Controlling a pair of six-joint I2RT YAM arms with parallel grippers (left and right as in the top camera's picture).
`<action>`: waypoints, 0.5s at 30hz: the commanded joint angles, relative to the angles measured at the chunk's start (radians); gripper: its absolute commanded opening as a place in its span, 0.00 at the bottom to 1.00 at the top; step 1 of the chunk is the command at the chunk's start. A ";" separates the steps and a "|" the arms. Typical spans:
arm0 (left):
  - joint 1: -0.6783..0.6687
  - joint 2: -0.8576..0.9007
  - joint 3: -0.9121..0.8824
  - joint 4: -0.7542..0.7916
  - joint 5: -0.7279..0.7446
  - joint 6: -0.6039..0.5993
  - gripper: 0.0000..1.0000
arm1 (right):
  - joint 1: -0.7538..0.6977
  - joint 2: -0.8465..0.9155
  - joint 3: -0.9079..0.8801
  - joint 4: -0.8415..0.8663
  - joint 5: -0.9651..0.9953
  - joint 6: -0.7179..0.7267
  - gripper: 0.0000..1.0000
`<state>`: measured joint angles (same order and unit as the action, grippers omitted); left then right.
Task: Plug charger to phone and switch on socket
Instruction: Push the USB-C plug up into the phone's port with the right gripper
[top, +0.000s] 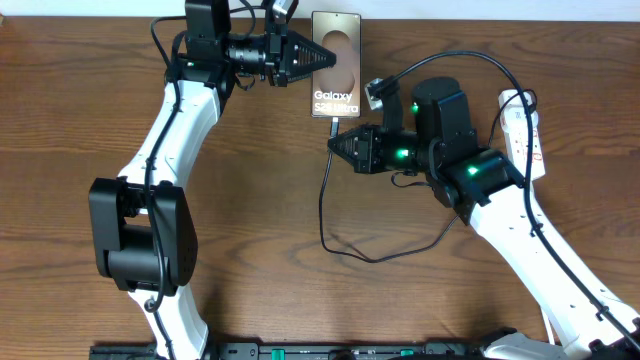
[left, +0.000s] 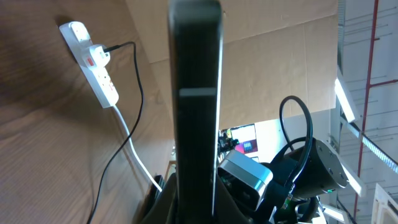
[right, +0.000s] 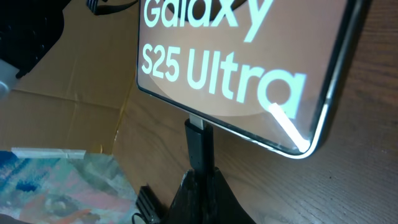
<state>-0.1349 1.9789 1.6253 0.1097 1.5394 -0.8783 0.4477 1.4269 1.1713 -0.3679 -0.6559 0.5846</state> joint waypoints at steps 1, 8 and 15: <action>-0.002 -0.006 0.008 0.008 0.032 0.029 0.07 | -0.019 0.006 0.027 0.010 -0.009 0.006 0.01; -0.002 -0.006 0.008 0.008 0.032 0.040 0.07 | -0.037 0.006 0.028 0.010 -0.048 0.006 0.01; -0.002 -0.006 0.008 0.008 0.032 0.040 0.07 | -0.037 0.006 0.035 0.010 -0.054 0.006 0.01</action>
<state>-0.1349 1.9789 1.6253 0.1101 1.5360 -0.8627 0.4229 1.4296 1.1713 -0.3683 -0.7036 0.5850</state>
